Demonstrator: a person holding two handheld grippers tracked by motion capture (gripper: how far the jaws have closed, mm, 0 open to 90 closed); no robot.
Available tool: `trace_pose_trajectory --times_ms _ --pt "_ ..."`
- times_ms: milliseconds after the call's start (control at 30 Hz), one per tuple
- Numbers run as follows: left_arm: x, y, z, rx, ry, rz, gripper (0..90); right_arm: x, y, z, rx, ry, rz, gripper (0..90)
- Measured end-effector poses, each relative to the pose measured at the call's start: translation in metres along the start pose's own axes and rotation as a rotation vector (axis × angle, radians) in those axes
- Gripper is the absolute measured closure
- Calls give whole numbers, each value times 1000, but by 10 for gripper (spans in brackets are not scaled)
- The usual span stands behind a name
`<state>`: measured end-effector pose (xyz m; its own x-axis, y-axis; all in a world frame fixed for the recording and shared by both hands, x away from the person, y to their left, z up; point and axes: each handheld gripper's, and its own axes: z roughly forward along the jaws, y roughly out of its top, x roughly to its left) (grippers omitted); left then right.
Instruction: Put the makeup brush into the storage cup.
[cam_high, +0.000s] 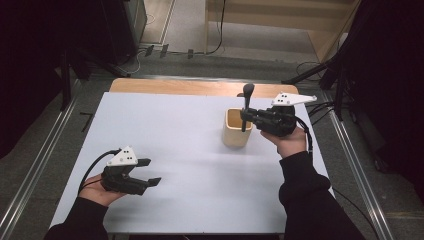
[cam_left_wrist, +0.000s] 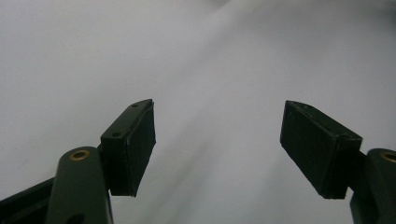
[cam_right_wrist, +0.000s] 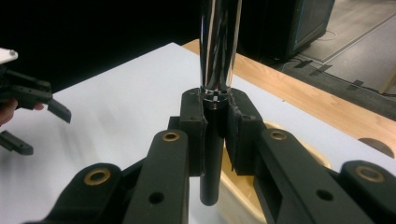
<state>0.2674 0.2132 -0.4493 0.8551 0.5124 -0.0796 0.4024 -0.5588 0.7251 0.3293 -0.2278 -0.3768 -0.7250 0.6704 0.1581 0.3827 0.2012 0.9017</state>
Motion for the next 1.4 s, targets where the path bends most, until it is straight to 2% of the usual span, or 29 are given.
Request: trace_pose_trajectory --times_ms 433,800,967,1400 --pt "0 0 1 2 -8 -2 269 -14 16 6 -12 -55 -3 795" --pt "0 0 0 -2 -5 -4 269 -27 19 12 -30 -102 26 795" --pt "1 0 0 -9 -1 -7 270 -33 18 20 -31 -111 62 794" --pt "1 0 0 -10 -2 -9 271 -33 2 41 -5 -123 89 794"
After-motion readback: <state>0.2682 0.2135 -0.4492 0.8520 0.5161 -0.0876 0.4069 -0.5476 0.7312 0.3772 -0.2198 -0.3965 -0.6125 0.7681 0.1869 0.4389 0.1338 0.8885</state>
